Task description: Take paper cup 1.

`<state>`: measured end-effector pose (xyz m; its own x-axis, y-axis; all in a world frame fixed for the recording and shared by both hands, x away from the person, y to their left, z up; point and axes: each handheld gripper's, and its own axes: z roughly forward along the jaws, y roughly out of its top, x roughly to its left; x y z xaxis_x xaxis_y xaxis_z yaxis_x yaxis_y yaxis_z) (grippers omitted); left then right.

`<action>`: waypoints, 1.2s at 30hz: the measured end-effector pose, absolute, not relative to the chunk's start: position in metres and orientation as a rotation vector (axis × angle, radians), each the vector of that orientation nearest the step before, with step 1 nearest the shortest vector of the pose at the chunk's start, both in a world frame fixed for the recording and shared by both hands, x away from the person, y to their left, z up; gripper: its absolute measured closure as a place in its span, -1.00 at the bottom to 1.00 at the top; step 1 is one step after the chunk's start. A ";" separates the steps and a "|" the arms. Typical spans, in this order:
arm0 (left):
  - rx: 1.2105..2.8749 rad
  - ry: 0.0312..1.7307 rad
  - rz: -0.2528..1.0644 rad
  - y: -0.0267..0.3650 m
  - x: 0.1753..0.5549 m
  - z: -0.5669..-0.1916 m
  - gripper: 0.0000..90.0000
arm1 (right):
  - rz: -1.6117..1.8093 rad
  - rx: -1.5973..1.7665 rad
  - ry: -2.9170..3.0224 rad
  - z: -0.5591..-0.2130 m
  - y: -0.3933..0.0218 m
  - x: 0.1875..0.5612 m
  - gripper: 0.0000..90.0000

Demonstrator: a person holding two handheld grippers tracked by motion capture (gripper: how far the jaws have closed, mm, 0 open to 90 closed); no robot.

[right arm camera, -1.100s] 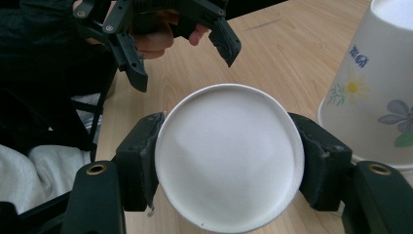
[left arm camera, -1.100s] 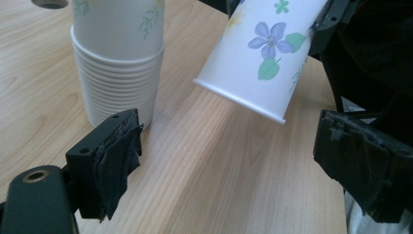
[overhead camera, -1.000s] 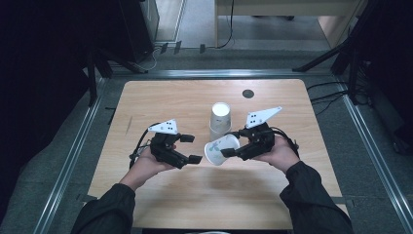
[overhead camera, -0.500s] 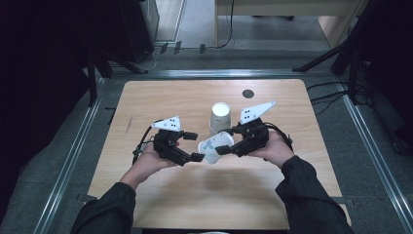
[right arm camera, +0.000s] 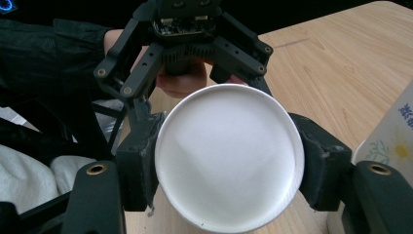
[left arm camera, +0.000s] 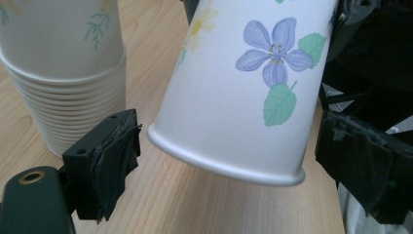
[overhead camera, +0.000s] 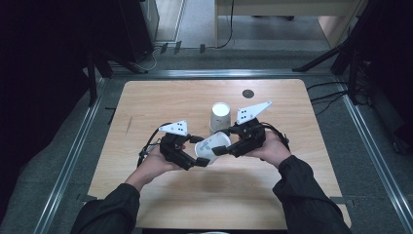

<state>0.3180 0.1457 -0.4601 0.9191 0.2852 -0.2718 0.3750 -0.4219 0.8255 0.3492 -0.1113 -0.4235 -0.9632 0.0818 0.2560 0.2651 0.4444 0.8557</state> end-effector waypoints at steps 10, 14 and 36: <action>2.030 0.468 -0.092 0.143 0.316 -0.463 -0.69 | -1.549 -0.307 -2.501 -0.423 -0.111 0.349 -0.21; 2.035 0.471 -0.076 0.143 0.316 -0.463 -0.62 | -1.552 -0.306 -2.495 -0.423 -0.110 0.350 -0.21; 2.059 0.462 -0.034 0.150 0.316 -0.455 -0.49 | -1.553 -0.347 -2.520 -0.421 -0.114 0.349 -0.45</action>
<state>0.3159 0.1498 -0.4553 0.9271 0.3096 -0.2114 0.3369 -0.4411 0.8318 0.3492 -0.1142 -0.4208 -0.9601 0.1122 0.2562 0.2793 0.4337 0.8567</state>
